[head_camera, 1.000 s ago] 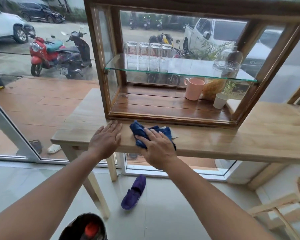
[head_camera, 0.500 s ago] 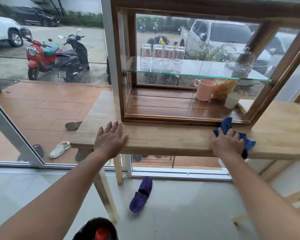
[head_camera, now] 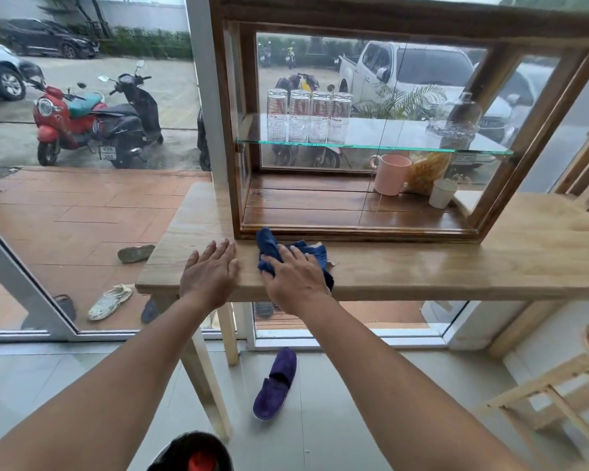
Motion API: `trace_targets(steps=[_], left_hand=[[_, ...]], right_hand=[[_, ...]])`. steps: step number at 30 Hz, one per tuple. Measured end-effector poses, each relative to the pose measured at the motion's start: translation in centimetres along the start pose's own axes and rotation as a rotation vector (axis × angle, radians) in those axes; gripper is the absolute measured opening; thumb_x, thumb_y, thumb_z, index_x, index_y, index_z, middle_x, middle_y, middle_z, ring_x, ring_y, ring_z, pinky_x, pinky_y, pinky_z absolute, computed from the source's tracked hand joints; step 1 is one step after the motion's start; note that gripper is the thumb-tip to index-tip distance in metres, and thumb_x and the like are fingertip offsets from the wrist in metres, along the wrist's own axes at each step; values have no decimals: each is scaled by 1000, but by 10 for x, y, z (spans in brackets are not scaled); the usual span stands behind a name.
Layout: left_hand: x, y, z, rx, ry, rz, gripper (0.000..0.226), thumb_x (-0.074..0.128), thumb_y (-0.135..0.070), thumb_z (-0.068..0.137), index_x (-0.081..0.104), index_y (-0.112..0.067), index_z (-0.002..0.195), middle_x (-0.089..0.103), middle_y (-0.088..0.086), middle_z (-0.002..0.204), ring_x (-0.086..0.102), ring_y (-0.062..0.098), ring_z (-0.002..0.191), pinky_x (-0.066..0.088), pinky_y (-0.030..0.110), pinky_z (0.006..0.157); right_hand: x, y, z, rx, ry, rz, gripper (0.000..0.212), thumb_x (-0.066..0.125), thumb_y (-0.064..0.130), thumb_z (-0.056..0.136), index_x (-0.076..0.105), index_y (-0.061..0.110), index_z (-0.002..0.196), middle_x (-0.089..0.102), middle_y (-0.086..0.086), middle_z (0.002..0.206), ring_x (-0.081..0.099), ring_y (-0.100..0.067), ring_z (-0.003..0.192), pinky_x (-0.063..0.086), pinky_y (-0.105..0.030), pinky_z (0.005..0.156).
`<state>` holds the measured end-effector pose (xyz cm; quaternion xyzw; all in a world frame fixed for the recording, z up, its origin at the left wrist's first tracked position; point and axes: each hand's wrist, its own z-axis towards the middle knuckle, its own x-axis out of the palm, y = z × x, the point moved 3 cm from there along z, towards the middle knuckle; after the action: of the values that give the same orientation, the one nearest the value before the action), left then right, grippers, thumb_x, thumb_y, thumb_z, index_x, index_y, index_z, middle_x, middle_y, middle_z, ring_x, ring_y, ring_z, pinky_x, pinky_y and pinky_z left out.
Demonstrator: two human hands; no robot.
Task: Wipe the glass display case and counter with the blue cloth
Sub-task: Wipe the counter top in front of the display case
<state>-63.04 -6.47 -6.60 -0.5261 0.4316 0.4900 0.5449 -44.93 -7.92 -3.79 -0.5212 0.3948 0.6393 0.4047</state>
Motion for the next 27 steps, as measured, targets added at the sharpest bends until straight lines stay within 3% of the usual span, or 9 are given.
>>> trace_targets(steps=[4, 7, 11, 13, 15, 17, 22, 24, 27], left_hand=[[0, 0, -2, 1, -7, -7, 58, 11, -43, 106, 15, -26, 161, 11, -9, 170, 5, 10, 156, 7, 41, 127], [0, -3, -2, -36, 7, -41, 58, 14, -40, 106, 15, -24, 162, 9, -8, 170, 4, 12, 157, 4, 44, 128], [-4, -32, -2, -147, 28, -101, 61, 21, -39, 105, 15, -17, 162, 8, 3, 171, 1, 28, 157, -2, 55, 124], [-3, -55, -6, -104, 25, -105, 60, 21, -39, 106, 17, -16, 161, 8, 6, 171, 0, 31, 157, 0, 56, 124], [1, -79, -10, 2, 28, -121, 59, 21, -40, 107, 20, -17, 161, 8, 5, 171, -1, 29, 157, 2, 54, 125], [5, -107, -11, 105, 34, -132, 58, 23, -41, 107, 21, -19, 160, 8, 3, 171, -1, 27, 157, 3, 51, 126], [10, -183, -7, 289, 37, -114, 55, 26, -40, 108, 25, -21, 159, 17, 1, 169, 6, 24, 157, 5, 51, 127], [11, -208, -3, 310, 54, -121, 55, 29, -39, 108, 25, -21, 160, 19, 0, 169, 9, 23, 157, 7, 51, 127], [16, -236, 2, 284, 86, -112, 58, 30, -41, 107, 22, -21, 161, 19, -1, 169, 10, 26, 157, 8, 53, 126]], right_hand=[[-2, -20, -25, -188, -32, 13, 49, 28, 51, 101, 47, 38, 144, 39, 0, 157, 33, -23, 144, 25, -44, 116], [-10, -74, -47, -158, -91, 38, 47, 32, 51, 100, 52, 39, 141, 44, 2, 154, 39, -21, 142, 32, -42, 114], [-20, -182, -69, 233, -180, -22, 41, 37, 48, 100, 60, 33, 131, 56, -1, 143, 54, -25, 126, 40, -41, 105], [-25, -223, -80, 519, -199, -34, 46, 33, 47, 100, 59, 25, 131, 59, -9, 136, 54, -30, 122, 39, -43, 102], [-25, -229, -80, 643, -150, -43, 50, 29, 47, 101, 54, 25, 138, 51, -11, 145, 45, -32, 132, 33, -46, 109], [-21, -207, -74, 563, -109, -59, 51, 27, 51, 101, 48, 31, 144, 40, -8, 155, 34, -30, 142, 27, -47, 115], [-8, -167, -87, 118, -102, -24, 48, 33, 50, 102, 42, 39, 148, 32, 0, 161, 26, -22, 148, 16, -41, 119], [-13, -194, -97, 63, -82, 25, 46, 35, 48, 102, 42, 41, 147, 34, 2, 160, 27, -21, 147, 17, -41, 120], [-22, -258, -110, 146, -75, 33, 45, 35, 47, 103, 42, 39, 148, 36, 3, 159, 28, -20, 147, 19, -40, 119]])
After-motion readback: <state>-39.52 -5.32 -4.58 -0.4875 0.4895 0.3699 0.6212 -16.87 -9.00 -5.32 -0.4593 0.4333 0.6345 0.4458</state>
